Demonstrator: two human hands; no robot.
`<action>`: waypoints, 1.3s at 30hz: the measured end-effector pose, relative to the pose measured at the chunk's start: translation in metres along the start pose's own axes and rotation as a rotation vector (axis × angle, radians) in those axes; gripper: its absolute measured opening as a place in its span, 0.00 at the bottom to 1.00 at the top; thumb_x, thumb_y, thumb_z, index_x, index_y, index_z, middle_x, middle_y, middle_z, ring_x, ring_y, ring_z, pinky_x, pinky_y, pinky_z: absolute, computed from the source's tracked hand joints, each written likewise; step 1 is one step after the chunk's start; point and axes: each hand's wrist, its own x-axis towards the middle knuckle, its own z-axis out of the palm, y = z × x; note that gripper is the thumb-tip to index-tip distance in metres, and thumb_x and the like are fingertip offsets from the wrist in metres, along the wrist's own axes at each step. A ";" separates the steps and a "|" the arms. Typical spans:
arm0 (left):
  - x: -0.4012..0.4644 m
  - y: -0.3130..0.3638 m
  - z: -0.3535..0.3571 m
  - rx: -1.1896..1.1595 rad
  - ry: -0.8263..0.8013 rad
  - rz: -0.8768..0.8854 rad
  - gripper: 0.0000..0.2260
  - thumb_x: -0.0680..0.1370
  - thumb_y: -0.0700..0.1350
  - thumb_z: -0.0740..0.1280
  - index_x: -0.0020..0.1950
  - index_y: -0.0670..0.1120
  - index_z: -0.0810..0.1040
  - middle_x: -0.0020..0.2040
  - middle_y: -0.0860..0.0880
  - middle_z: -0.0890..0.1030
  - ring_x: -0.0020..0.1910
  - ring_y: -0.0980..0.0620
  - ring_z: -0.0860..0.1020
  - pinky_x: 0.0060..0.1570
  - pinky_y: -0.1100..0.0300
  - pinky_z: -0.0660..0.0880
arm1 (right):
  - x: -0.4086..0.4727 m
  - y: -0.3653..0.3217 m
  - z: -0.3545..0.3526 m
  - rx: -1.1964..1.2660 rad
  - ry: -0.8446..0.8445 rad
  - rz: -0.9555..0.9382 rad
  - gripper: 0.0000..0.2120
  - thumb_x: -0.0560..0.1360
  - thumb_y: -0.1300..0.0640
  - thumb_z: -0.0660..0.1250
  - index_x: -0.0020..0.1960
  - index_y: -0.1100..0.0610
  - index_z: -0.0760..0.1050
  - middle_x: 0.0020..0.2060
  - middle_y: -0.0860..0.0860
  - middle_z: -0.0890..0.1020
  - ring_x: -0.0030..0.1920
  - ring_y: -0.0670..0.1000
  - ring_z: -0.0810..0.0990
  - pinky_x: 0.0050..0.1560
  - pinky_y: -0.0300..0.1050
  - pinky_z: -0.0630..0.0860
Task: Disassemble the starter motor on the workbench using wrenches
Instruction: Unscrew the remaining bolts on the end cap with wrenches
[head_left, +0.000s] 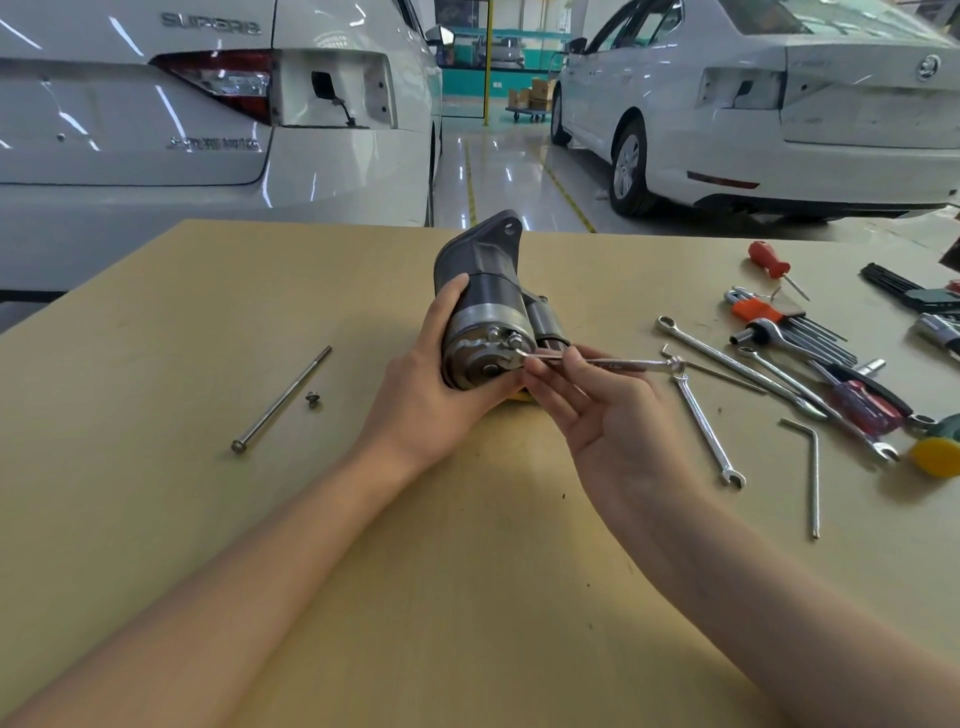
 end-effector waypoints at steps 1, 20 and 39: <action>0.000 0.000 0.000 0.004 0.005 0.001 0.44 0.61 0.64 0.72 0.75 0.61 0.60 0.50 0.63 0.77 0.45 0.76 0.75 0.46 0.80 0.68 | 0.001 -0.001 0.000 0.026 0.016 0.017 0.06 0.76 0.70 0.63 0.53 0.66 0.72 0.37 0.59 0.81 0.40 0.55 0.85 0.42 0.43 0.81; 0.000 0.001 0.001 -0.019 0.011 0.020 0.43 0.62 0.62 0.74 0.74 0.62 0.60 0.51 0.69 0.74 0.47 0.76 0.75 0.45 0.81 0.67 | -0.004 -0.012 0.008 0.092 0.029 0.068 0.07 0.76 0.71 0.59 0.43 0.64 0.73 0.34 0.59 0.82 0.37 0.55 0.84 0.39 0.42 0.81; 0.000 -0.004 -0.001 0.105 -0.036 -0.060 0.11 0.65 0.54 0.69 0.44 0.57 0.72 0.30 0.63 0.76 0.34 0.64 0.77 0.31 0.78 0.66 | 0.018 -0.027 0.067 -1.884 -0.655 -0.885 0.10 0.76 0.61 0.64 0.53 0.55 0.82 0.46 0.49 0.79 0.45 0.47 0.75 0.45 0.44 0.74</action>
